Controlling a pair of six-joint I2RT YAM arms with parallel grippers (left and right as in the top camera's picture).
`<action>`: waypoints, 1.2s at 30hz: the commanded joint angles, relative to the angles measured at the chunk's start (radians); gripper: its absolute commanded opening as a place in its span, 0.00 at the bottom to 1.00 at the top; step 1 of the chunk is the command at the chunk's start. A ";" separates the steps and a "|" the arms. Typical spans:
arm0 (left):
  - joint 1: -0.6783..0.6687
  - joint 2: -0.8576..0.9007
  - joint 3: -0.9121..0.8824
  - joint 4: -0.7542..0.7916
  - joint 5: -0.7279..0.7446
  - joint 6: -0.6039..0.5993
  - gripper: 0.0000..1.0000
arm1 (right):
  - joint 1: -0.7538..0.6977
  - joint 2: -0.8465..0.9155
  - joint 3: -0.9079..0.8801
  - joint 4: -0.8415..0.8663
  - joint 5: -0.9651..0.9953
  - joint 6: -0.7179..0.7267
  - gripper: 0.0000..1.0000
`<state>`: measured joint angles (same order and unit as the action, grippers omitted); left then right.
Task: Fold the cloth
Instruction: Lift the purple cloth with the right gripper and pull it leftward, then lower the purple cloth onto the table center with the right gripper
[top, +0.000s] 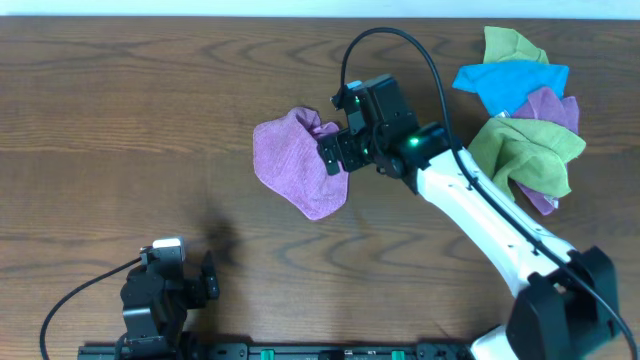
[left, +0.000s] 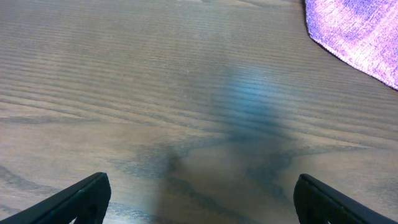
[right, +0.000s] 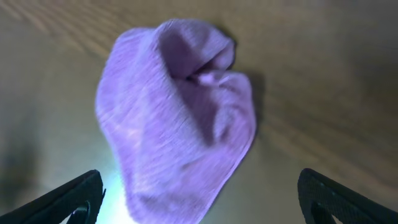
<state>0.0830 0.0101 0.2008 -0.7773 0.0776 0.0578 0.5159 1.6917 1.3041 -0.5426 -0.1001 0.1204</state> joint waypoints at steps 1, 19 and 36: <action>-0.005 -0.006 -0.024 -0.026 -0.010 0.018 0.95 | -0.011 0.069 0.016 0.045 0.059 -0.089 0.96; -0.005 -0.006 -0.024 -0.027 -0.010 0.018 0.95 | -0.111 0.274 0.016 0.274 -0.023 -0.249 0.84; -0.005 -0.006 -0.024 -0.027 -0.010 0.017 0.95 | -0.120 0.357 0.016 0.363 -0.165 -0.354 0.81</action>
<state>0.0830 0.0101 0.2008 -0.7773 0.0776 0.0578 0.4038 2.0129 1.3079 -0.1856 -0.2272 -0.2134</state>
